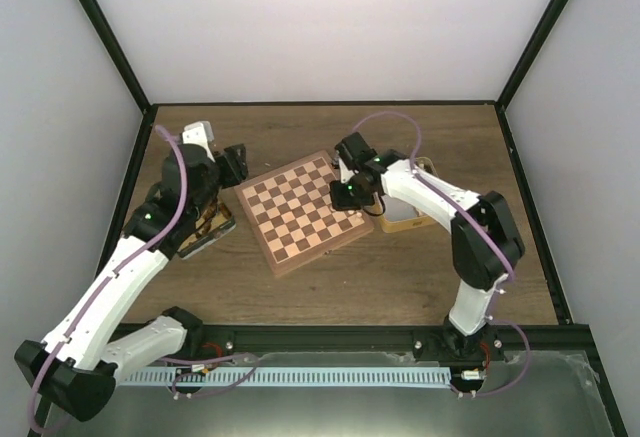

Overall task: Set up the chess pieces on the board
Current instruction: Place the chess piece on the chessboard.

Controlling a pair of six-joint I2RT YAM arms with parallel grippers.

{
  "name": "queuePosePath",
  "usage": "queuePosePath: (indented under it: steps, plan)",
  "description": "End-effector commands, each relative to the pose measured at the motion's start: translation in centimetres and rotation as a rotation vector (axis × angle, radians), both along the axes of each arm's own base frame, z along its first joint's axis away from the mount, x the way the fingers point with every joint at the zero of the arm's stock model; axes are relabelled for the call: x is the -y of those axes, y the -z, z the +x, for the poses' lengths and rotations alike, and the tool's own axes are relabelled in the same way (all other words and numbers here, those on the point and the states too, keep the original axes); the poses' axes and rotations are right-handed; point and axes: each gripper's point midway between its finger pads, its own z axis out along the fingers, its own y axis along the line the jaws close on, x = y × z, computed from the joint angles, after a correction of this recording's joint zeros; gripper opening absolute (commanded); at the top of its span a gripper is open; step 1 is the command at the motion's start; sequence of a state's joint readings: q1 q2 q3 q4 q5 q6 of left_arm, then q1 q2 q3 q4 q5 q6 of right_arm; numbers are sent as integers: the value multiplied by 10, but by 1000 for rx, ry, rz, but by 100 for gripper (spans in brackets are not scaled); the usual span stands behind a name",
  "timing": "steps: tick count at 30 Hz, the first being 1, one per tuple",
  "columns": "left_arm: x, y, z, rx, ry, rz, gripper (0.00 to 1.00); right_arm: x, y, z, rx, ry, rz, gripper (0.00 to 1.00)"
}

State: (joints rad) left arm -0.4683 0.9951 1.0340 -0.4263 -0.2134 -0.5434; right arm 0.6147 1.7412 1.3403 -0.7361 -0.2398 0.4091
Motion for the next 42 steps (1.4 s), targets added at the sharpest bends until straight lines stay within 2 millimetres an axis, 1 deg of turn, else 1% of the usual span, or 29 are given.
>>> queuePosePath:
  steps: [1,5,9,16,24,27,30,33,39,42]
  plan:
    - [-25,1,-1,8,-63,152,65,6,13,5,2,-35,-182,7]
    - [-28,8,1,7,-68,173,65,8,26,5,-14,-56,-292,7]
    - [-32,14,3,2,-82,187,65,15,37,5,-35,-63,-367,7]
    - [-35,21,3,2,-85,186,65,12,41,11,-38,-72,-385,8]
    - [-34,29,4,-10,-85,181,65,4,46,15,-40,-86,-365,16]
    - [-34,32,5,-17,-87,178,65,3,45,17,-33,-81,-360,27]
    - [-34,35,6,-23,-84,174,65,-1,42,18,-22,-78,-336,29]
    - [-32,35,6,-23,-77,169,65,-5,41,15,-27,-88,-305,28]
    - [-32,37,7,-27,-76,166,65,-2,42,14,-18,-74,-309,14]
    - [-32,38,8,-30,-74,163,65,-2,40,17,1,-62,-308,13]
